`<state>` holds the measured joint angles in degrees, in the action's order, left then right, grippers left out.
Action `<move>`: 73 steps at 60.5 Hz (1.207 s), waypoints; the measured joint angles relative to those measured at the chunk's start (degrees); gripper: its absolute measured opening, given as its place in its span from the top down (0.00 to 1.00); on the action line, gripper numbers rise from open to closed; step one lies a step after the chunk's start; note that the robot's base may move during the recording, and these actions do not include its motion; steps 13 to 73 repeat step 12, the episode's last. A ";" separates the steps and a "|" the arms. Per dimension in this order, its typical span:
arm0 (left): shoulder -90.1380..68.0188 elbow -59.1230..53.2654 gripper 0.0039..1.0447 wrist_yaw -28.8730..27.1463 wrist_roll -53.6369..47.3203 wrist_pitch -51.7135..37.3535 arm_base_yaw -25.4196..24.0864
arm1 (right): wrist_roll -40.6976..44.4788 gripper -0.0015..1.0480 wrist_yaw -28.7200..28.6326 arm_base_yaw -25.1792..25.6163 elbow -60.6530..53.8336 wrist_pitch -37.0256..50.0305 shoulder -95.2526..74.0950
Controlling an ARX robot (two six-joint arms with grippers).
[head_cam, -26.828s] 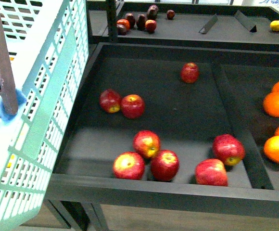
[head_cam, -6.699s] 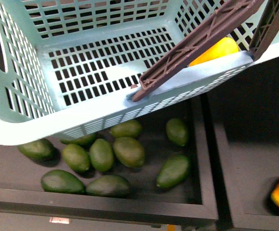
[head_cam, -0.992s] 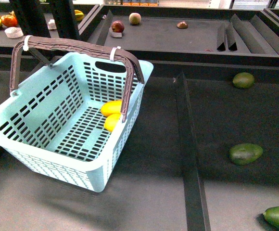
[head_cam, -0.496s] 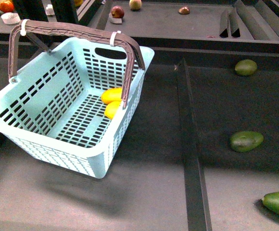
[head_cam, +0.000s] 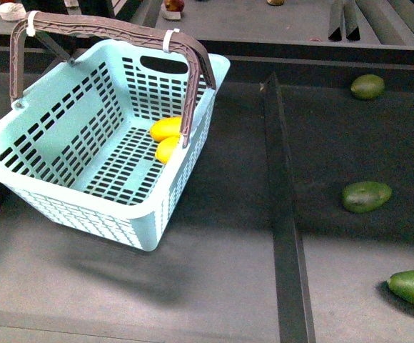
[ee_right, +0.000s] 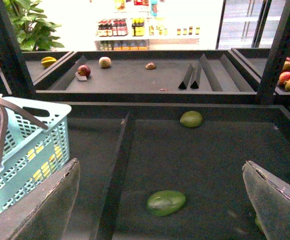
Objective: Pick lemon and mango into basket
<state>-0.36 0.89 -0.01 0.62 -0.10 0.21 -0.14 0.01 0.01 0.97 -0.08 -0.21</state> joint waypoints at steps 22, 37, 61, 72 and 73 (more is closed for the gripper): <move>0.00 0.00 0.06 0.02 -0.11 0.00 -0.02 | -0.02 0.08 0.00 0.00 0.00 0.00 0.00; 0.00 0.00 0.06 0.02 -0.11 0.00 -0.02 | -0.02 0.08 0.00 0.00 0.00 0.00 0.00; 0.00 0.00 0.06 0.02 -0.11 0.00 -0.02 | -0.02 0.08 0.00 0.00 0.00 0.00 0.00; 0.00 0.00 0.06 0.02 -0.11 0.00 -0.02 | -0.02 0.08 0.00 0.00 0.00 0.00 0.00; 0.00 0.00 0.06 0.02 -0.11 0.00 -0.02 | -0.02 0.08 0.00 0.00 0.00 0.00 0.00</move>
